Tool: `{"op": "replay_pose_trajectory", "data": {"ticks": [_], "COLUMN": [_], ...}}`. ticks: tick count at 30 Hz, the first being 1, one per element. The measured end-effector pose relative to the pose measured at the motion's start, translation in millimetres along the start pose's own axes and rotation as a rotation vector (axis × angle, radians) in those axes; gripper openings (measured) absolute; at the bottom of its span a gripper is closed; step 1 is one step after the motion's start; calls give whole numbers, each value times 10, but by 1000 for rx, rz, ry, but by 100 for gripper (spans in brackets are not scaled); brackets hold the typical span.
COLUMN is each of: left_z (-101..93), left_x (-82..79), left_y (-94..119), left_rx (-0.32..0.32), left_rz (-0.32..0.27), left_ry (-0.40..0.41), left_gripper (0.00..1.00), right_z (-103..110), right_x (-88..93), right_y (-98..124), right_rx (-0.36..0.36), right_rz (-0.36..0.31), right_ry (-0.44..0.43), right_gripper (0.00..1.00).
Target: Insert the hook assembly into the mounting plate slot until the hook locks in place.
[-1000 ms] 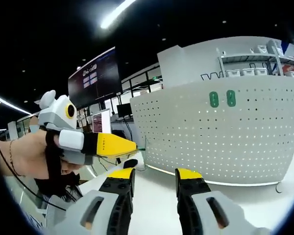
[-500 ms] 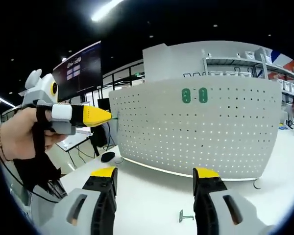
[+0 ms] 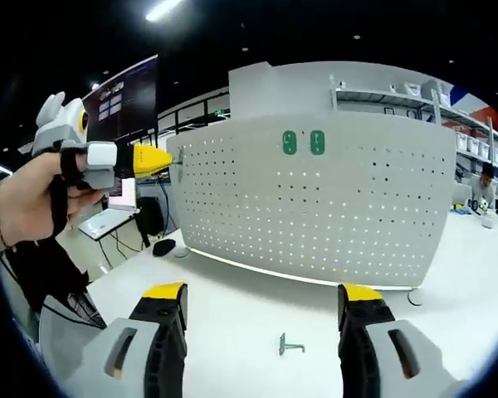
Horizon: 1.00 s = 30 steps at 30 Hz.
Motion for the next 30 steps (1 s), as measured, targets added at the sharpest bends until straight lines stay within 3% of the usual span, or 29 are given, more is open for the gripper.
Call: {"op": "replay_pose_trajectory", "data": {"ticks": [5, 16, 20, 30], "left_z": [-4, 11, 44, 1], "left_x": [-5, -64, -116, -176], "left_y": [-40, -168, -221, -419], "left_rx": [-35, -69, -114, -158], "left_rz": [-7, -22, -50, -95], "left_ry": [-74, -147, -178, -228], "left_gripper": [1, 1, 1, 1], "right_z": [-54, -152, -176, -153], "right_x": [88, 337, 426, 654], "right_y": [50, 173, 197, 241], "right_rx": [17, 42, 51, 45], "right_rz": [39, 111, 137, 201], "right_ry": [22, 9, -4, -6], "right_gripper": [73, 75, 77, 77]}}
Point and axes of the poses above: the point that each gripper's makers call its tool centre point, and the gripper's own axes: y roughly backward along the fingers, z roughly to its left, x roughly out of its underside, the point moved 5 cm from there along y, roughly backward along the fingers, and after that the axes turned 1 degree about y, right-handed, at the moved point
